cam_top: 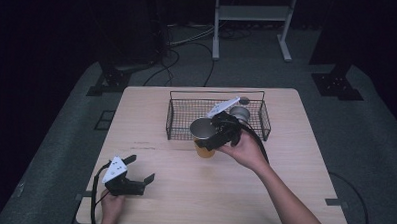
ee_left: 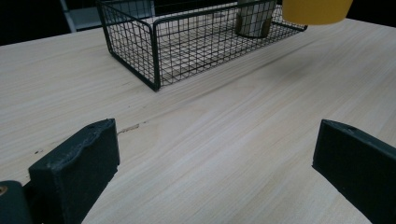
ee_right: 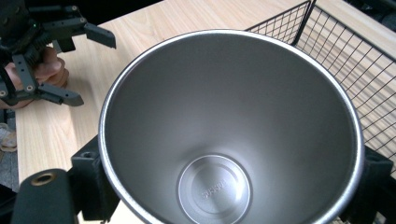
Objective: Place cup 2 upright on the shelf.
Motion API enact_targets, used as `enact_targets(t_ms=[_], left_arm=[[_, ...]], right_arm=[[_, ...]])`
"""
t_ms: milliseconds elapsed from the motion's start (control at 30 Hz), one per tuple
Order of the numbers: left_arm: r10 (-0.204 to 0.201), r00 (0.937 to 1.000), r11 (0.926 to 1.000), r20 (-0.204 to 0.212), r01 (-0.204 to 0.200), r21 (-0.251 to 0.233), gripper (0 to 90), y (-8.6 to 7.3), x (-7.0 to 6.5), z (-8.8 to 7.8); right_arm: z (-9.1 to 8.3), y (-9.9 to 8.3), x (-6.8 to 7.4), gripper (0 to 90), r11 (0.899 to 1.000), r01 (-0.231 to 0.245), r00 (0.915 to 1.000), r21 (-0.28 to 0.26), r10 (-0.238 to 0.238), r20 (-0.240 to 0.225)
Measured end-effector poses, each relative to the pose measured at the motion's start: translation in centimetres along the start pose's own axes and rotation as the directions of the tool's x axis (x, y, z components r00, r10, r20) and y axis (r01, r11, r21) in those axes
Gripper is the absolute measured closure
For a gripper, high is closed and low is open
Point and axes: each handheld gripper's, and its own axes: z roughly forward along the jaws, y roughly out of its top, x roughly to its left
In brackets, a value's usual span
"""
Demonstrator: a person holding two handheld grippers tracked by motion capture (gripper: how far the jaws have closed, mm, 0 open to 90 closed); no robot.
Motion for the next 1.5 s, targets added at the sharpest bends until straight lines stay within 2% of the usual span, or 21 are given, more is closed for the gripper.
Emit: enact_targets(t_ms=[433, 800, 1233, 1500], left_arm=[[0.0, 1.0, 1.0, 0.0, 0.0, -0.001, 0.0, 0.0, 0.0, 0.0], [-0.003, 1.0, 1.0, 0.001, 0.003, -0.003, 0.0, 0.0, 0.0, 0.0], [0.001, 1.0, 1.0, 0.002, -0.001, -0.006, 0.0, 0.0, 0.0, 0.0], [0.0, 1.0, 1.0, 0.004, 0.0, -0.006, 0.0, 0.0, 0.0, 0.0]], right_arm=[[-0.3, 1.9, -0.8, 13.5, 1.0, 0.002, 0.9999, -0.011, -0.002, 0.013], [0.0, 3.5, -2.9, 13.5, 0.999, -0.031, 0.9991, -0.012, 0.031, 0.028], [0.5, 5.2, -4.3, 13.5, 0.999, -0.048, 0.9975, -0.011, 0.049, 0.05], [1.2, 6.3, -5.8, 13.5, 0.998, -0.065, 0.9952, 0.005, 0.065, 0.073]])
